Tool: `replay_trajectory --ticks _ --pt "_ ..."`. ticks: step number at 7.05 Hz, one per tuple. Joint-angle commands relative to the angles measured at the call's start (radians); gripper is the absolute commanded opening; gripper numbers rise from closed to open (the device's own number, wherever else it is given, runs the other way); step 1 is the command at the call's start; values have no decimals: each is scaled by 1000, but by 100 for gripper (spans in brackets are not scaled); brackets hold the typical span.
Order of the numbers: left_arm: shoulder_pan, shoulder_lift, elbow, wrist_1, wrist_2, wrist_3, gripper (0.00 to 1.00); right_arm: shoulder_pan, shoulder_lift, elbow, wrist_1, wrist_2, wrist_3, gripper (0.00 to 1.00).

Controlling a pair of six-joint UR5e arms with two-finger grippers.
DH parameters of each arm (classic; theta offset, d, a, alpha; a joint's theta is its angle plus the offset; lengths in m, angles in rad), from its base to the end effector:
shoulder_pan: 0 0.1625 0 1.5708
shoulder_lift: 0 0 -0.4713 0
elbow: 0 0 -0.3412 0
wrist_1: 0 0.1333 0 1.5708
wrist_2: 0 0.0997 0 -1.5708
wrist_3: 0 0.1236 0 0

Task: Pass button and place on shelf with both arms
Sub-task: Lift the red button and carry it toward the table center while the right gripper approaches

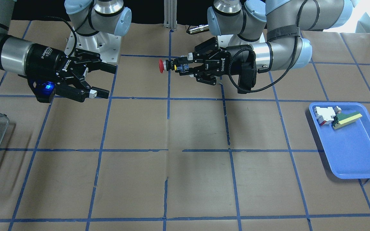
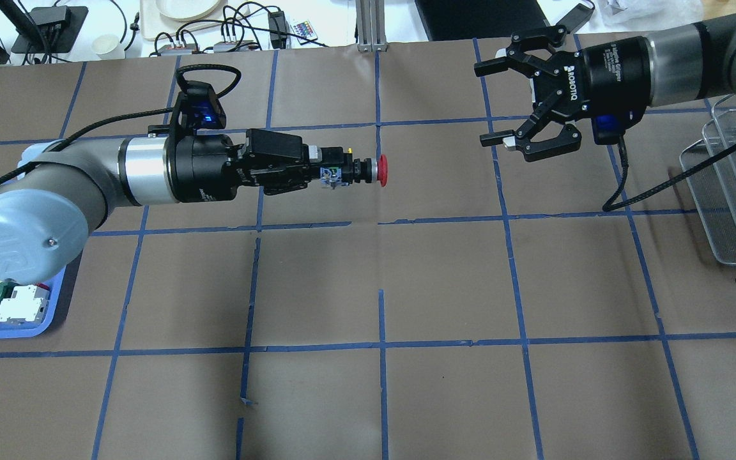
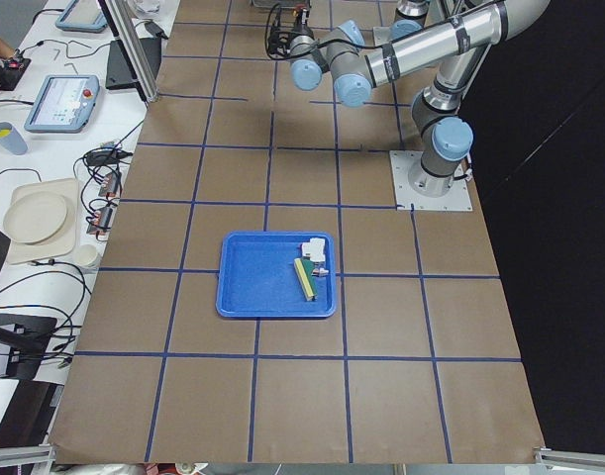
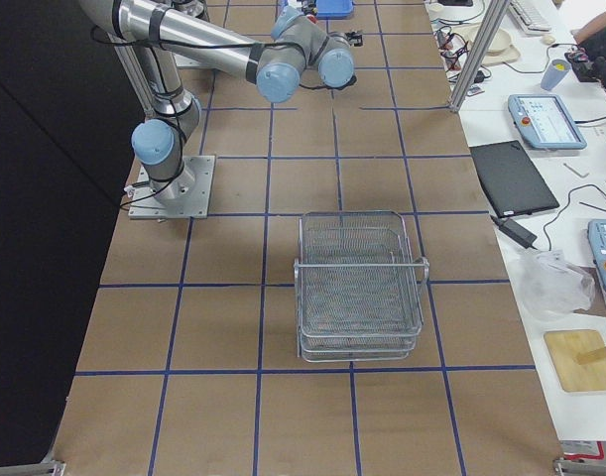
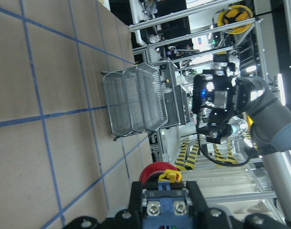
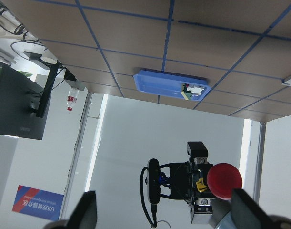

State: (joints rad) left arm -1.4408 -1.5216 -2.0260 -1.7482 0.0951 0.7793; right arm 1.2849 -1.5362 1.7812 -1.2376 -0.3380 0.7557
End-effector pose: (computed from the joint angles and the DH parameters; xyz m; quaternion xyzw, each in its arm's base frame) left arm -0.2066 -0.3972 0.4338 -0.0427 -0.7334 0.0918 0.6723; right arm 0.1246 -0.4623 0.4619 0.5321 0.5964 0.3552 0.4847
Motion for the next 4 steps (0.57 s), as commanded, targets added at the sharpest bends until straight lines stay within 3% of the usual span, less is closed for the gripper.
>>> replay_trajectory --ticks 1,2,4 --pt "-42 0 -7 79 -80 -2 11 -2 -19 73 19 80 -13 100" --pt "-47 -8 -7 151 -68 0 11 -2 -28 72 118 82 -13 100" --pt "-49 -20 -8 156 -71 0 10 1 -97 75 196 73 -10 100"
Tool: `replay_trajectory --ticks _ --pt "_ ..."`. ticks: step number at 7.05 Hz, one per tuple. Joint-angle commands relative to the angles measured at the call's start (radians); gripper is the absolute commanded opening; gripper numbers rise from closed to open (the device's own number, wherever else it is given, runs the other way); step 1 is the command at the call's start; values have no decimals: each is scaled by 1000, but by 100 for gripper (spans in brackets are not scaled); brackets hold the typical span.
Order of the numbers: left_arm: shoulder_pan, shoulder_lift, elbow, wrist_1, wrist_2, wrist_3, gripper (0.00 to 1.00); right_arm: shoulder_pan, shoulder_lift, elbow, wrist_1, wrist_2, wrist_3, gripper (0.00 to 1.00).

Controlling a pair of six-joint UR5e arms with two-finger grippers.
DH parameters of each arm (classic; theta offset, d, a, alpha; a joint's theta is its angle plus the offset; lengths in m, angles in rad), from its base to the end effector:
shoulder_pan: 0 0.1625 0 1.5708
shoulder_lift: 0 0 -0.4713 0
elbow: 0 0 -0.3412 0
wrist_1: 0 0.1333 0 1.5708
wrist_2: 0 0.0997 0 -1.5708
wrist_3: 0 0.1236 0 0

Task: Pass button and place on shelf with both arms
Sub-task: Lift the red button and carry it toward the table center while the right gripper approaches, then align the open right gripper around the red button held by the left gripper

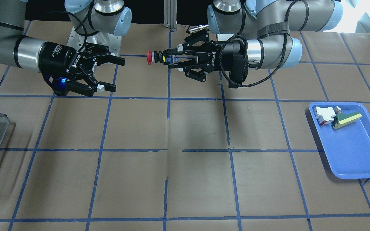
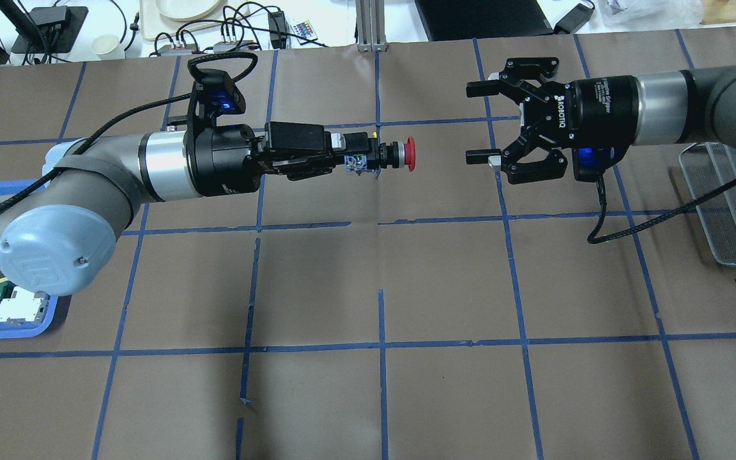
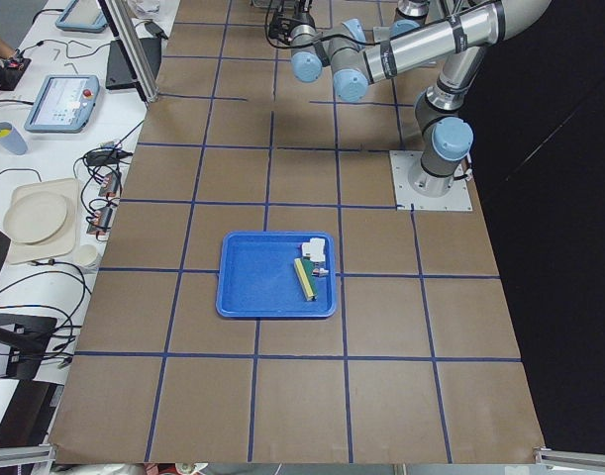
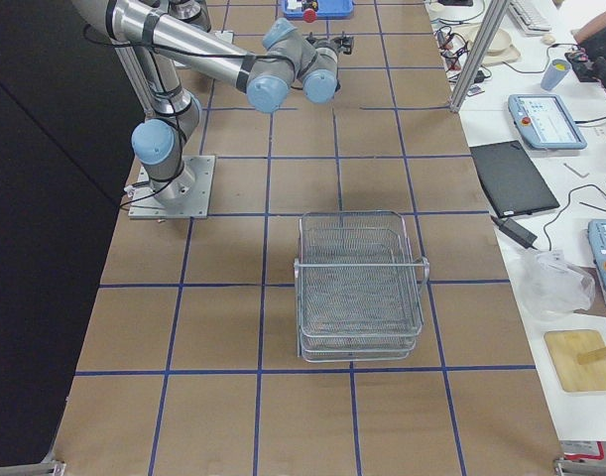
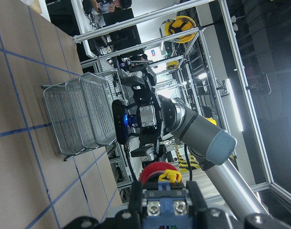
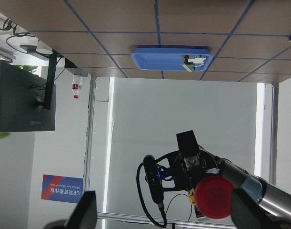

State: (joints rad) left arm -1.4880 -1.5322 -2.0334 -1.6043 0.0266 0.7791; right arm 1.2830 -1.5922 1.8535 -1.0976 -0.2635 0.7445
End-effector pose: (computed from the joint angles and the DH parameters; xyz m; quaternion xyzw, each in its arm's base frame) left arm -0.2245 -0.4007 0.4461 -0.0893 -0.7099 0.1362 0.6852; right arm 0.1367 -0.4284 0.4548 0.5556 0.5367 0.4061 0.4883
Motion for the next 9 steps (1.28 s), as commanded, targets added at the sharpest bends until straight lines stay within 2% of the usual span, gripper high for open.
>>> replay_trajectory --ticks 1,3,5,7,9 --pt "-1 -32 1 17 -13 0 9 12 -76 13 71 -2 -2 100" --pt "-3 -45 -1 35 -39 0 8 16 -121 61 70 4 -20 100" --pt "-3 -57 -1 40 -39 0 8 22 -104 62 56 9 -22 100" --pt "-3 -55 -1 41 -39 0 8 93 -103 62 36 68 -14 99" --pt "-3 -57 -2 40 -39 0 8 96 -60 64 36 67 -20 99"
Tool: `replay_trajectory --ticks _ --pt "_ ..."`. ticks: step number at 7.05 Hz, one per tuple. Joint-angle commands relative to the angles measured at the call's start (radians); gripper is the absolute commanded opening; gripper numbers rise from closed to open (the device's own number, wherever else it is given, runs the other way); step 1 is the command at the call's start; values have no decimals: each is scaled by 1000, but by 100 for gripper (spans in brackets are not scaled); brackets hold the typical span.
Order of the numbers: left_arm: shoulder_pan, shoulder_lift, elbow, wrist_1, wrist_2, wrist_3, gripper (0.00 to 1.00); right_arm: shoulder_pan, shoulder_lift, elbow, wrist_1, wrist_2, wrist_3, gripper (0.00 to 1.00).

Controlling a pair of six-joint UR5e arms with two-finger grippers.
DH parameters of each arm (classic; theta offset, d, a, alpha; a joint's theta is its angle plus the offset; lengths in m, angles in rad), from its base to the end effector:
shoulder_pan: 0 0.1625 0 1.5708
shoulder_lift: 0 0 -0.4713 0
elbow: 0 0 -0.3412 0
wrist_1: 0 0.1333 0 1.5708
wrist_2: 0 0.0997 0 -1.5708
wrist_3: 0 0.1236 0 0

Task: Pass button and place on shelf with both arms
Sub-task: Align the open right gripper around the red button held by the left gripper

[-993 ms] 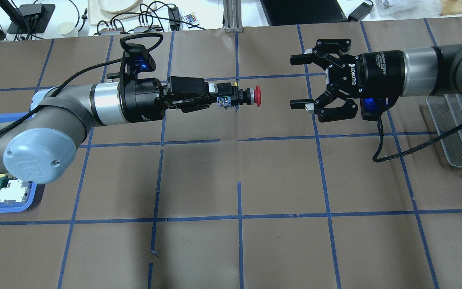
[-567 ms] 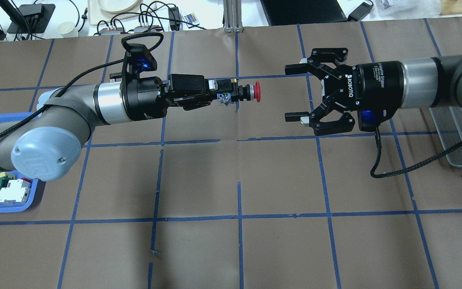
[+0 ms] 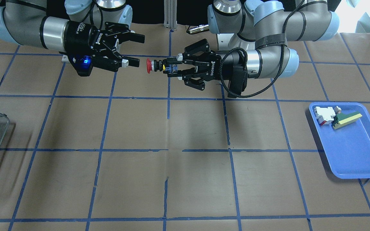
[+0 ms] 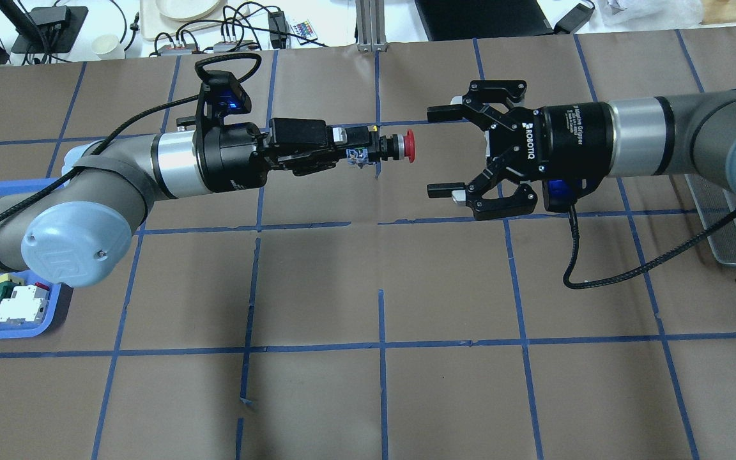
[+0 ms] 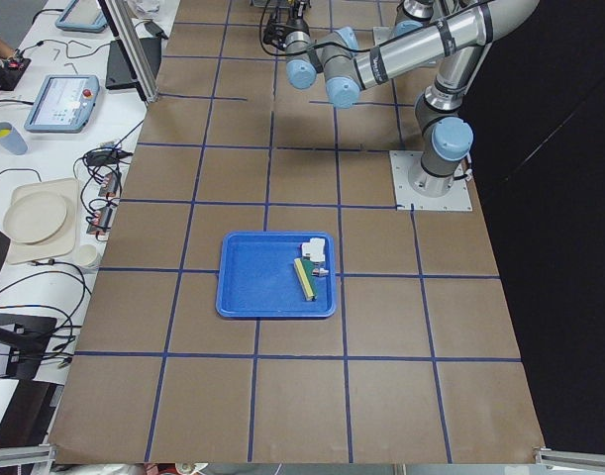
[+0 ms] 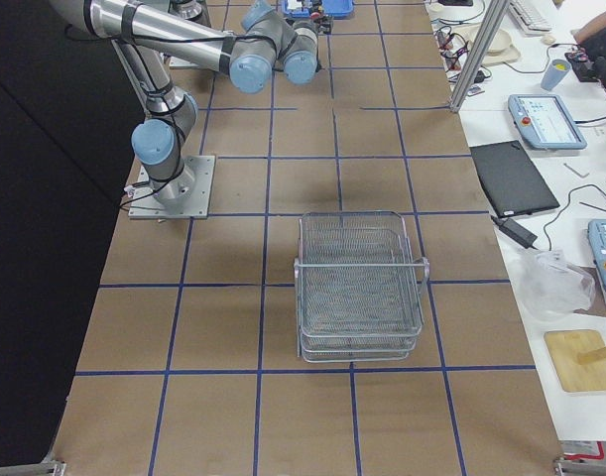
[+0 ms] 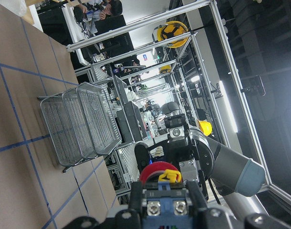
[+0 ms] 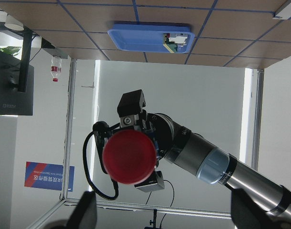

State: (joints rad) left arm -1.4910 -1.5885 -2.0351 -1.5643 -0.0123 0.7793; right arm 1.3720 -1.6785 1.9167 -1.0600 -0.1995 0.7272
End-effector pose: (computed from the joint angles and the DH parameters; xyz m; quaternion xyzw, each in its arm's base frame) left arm -0.2242 -0.4192 0.4313 -0.0766 -0.6990 0.1375 0.6975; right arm 0.1828 -0.3809 0.4647 0.5290 0.5411 0.4272 0.4949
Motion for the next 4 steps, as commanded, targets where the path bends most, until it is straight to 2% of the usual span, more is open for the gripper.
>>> replay_trajectory --ticks 1,4 --pt "0 -1 -1 1 0 0 8 7 26 -2 1 5 0 99" --pt "0 -5 -1 0 -2 0 8 18 28 1 -9 9 1 99"
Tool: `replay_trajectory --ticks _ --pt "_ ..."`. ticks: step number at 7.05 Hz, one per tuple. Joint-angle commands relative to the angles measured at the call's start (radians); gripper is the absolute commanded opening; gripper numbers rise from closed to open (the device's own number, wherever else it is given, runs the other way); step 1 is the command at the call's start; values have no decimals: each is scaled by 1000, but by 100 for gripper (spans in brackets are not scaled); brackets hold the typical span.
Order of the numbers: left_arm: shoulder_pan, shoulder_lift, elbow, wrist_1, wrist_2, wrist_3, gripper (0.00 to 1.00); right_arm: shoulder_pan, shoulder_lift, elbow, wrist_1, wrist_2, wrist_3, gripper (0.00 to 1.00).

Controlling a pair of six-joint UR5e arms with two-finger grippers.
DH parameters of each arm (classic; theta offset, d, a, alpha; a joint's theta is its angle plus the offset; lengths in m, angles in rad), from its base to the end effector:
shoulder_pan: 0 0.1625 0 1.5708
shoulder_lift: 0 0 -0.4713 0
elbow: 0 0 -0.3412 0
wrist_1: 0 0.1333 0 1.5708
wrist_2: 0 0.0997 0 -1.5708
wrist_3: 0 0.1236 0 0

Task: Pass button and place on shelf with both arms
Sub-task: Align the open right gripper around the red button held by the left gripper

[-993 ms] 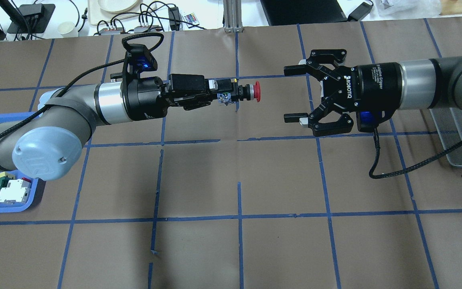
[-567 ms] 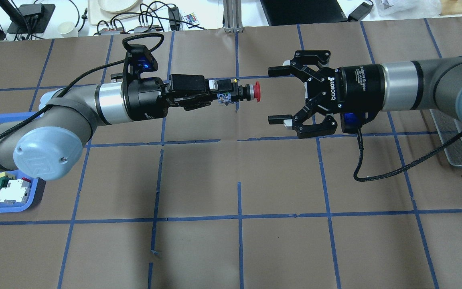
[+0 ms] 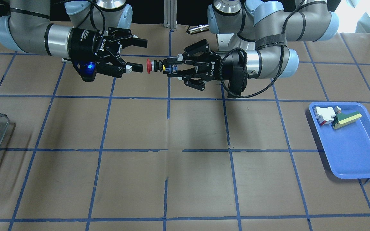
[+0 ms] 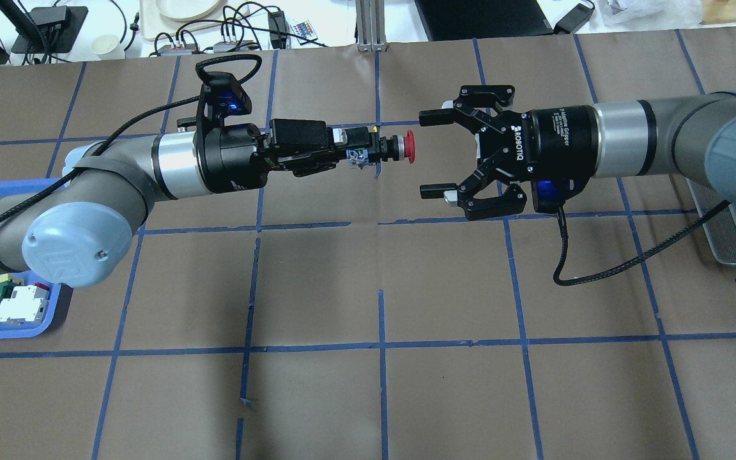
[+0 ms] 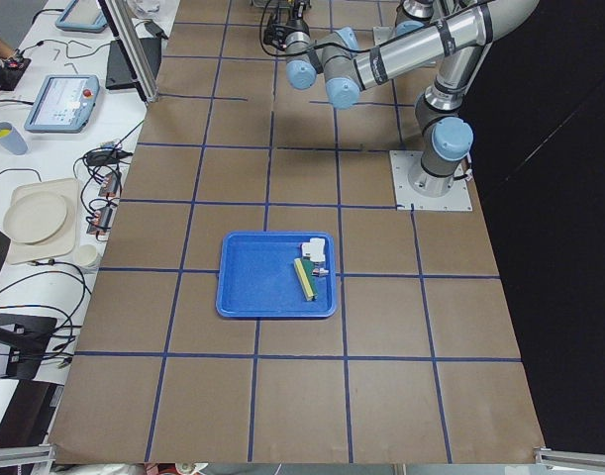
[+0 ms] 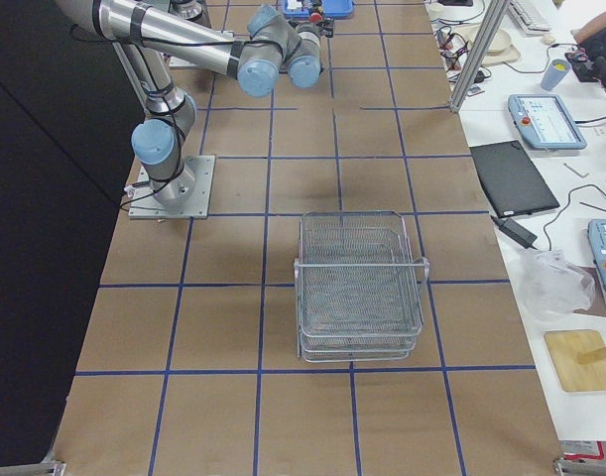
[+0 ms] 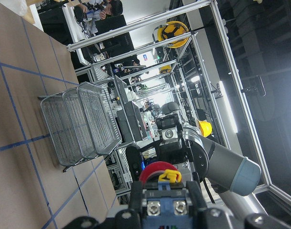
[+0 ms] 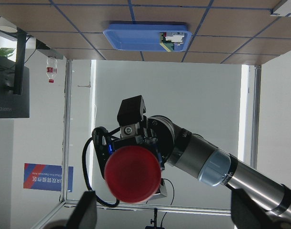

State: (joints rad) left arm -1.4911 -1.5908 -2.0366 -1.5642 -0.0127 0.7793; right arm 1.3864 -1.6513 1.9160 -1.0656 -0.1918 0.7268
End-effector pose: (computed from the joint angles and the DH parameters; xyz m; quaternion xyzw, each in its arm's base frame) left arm -0.2242 -0.4195 0.4298 -0.0753 -0.6991 0.1363 0.6979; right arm 0.1868 -0.3874 0.4567 0.5292 0.5371 0.4371 0.4904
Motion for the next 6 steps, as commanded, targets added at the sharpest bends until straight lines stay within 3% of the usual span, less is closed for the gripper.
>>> replay_trajectory --ticks 1,6 --pt "0 0 -1 0 -1 0 8 9 5 1 -13 2 2 99" --pt "0 0 1 0 -3 -2 8 40 27 0 -24 22 2 98"
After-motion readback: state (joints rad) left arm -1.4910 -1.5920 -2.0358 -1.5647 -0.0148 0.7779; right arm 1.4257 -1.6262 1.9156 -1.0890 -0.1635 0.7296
